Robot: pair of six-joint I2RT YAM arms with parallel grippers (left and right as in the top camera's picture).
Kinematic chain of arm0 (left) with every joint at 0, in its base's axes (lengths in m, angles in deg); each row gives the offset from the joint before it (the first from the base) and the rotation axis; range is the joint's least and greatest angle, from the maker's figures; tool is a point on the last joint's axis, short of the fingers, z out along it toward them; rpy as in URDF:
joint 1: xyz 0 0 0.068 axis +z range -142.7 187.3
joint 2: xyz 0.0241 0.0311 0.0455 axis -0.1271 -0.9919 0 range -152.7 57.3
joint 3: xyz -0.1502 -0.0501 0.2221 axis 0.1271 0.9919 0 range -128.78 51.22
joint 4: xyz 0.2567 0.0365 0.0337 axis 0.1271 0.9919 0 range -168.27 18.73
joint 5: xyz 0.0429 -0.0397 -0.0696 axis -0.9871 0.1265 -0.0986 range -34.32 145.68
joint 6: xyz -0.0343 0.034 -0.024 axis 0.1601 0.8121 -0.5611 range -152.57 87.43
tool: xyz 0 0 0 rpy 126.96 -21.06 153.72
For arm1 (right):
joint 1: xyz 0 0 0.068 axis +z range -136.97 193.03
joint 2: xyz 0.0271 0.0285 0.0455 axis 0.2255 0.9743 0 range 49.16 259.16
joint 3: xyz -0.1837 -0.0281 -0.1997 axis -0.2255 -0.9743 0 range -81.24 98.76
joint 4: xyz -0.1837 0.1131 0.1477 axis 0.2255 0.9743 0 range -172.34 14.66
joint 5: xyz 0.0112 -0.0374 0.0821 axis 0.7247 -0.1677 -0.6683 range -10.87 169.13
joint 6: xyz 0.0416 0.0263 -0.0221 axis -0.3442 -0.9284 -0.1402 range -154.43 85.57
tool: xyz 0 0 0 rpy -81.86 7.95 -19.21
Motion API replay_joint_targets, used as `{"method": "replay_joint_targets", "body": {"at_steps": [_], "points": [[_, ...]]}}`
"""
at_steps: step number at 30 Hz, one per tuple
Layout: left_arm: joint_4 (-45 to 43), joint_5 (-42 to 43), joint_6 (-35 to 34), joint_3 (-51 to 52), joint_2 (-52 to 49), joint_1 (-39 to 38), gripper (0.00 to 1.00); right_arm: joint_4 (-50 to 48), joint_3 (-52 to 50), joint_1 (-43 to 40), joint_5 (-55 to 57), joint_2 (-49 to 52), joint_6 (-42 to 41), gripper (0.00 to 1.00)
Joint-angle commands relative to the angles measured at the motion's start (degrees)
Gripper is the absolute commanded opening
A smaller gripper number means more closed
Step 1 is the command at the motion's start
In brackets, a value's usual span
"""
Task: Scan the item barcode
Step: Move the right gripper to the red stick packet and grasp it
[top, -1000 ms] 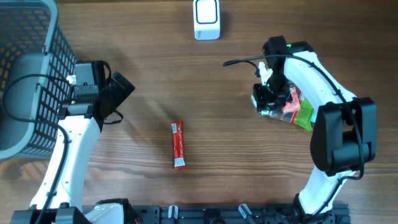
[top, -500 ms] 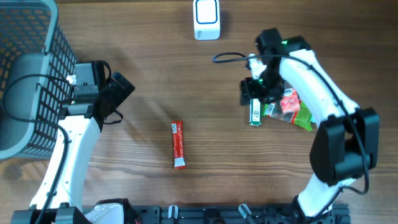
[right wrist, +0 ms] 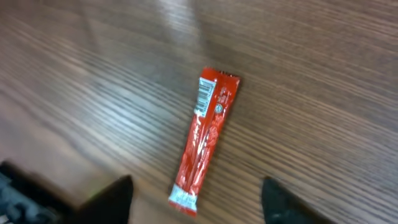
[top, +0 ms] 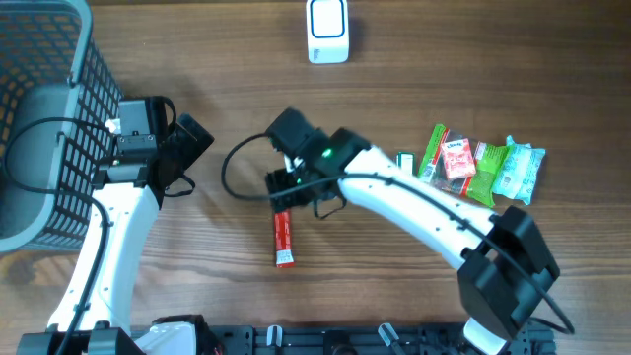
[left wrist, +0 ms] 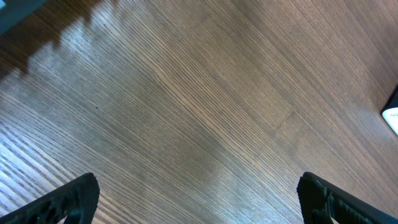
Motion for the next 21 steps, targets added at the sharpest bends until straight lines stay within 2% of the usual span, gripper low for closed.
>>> {"method": "replay_joint_targets", "body": {"at_steps": [1, 7, 11, 14, 21], "points": [[-0.2, -1.0, 0.7, -0.1, -0.2, -0.2, 1.0, -2.4, -2.4, 3.2, 7.8, -0.6, -9.1, 0.52], [-0.2, -1.0, 0.7, -0.1, -0.2, -0.2, 1.0, -8.8, -8.5, 7.1, 9.9, -0.6, -20.7, 0.51], [-0.2, -1.0, 0.7, -0.1, -0.2, -0.2, 1.0, -17.8, -16.0, 8.9, 9.9, -0.5, -20.5, 0.5], [-0.2, -1.0, 0.7, -0.1, -0.2, -0.2, 1.0, -23.1, -19.3, 9.0, 10.1, -0.2, -20.4, 0.4], [-0.2, -1.0, 0.7, -0.1, -0.2, -0.2, 1.0, -23.8, -19.7, 9.2, 12.9, 0.2, -19.9, 0.29]]}}
